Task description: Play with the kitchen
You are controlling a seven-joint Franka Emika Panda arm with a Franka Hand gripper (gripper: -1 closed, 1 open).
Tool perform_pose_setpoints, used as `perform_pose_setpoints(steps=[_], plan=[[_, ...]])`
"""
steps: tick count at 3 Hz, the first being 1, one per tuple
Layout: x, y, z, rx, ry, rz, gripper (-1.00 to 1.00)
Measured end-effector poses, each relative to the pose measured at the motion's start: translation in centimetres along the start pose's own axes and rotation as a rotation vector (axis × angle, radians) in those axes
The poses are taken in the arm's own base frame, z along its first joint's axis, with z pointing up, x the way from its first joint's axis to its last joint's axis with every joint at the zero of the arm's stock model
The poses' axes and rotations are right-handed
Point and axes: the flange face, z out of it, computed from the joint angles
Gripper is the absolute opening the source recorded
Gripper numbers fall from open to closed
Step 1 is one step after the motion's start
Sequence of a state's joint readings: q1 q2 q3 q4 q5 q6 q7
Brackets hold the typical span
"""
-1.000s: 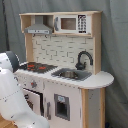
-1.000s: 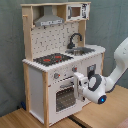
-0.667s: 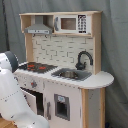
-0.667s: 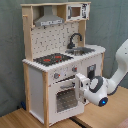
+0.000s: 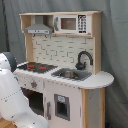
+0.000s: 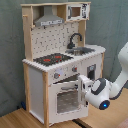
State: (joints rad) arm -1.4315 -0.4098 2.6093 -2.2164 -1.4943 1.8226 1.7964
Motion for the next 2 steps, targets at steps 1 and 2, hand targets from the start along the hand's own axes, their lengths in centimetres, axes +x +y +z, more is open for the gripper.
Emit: perform_pose_setpoints(steps=[1,2], plan=[[0.8,-0.3,-1.3,-0.012,-0.061,0.04,-1.0],[1.5,-1.1,-3.4,-0.029,-0.085,0.053,-1.0]])
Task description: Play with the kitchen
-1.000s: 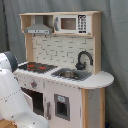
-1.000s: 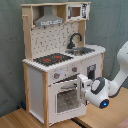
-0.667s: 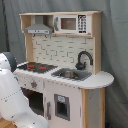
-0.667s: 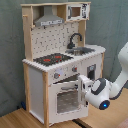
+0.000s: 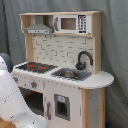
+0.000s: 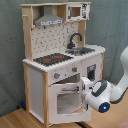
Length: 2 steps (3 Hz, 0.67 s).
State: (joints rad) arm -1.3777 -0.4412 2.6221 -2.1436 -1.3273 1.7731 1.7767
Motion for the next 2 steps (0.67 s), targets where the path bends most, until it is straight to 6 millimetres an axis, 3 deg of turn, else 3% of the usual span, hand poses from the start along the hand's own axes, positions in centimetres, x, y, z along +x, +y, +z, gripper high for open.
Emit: perform_pose_setpoints(steps=[2], plan=[[1.0,-2.0,-4.7,-0.026,-0.009,0.019,-1.0]])
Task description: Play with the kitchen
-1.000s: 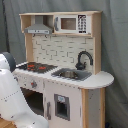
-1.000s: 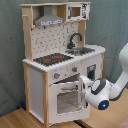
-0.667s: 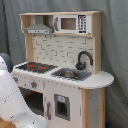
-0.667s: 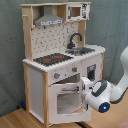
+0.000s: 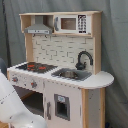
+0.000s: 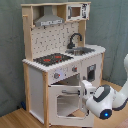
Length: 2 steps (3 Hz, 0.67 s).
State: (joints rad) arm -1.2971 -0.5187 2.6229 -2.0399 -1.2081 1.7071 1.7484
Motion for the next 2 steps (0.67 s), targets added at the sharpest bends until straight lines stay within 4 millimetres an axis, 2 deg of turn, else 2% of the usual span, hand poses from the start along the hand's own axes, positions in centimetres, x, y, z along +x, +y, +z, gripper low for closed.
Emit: perform_pose_setpoints(steps=[1,2], plan=[[0.6,-1.1,-2.0,-0.013,-0.002,0.008,-1.0],[0.0,-1.2,-3.4,-0.05,-0.033,0.0,-1.0]])
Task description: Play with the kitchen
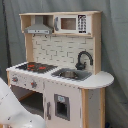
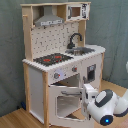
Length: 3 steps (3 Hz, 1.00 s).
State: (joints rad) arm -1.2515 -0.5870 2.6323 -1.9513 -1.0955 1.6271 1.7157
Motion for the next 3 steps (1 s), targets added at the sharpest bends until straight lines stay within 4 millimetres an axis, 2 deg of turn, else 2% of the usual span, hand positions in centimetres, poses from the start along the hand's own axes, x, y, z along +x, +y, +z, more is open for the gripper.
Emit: perform_pose_setpoints(steps=[1,2,3], plan=[[-0.2,0.1,-0.3,-0.003,-0.005,-0.001,1.0],[0.2,0.7,-2.1,-0.039,-0.028,-0.018,1.0],[2.6,0.5,-3.8,-0.036,-0.008,-0.051,1.0]])
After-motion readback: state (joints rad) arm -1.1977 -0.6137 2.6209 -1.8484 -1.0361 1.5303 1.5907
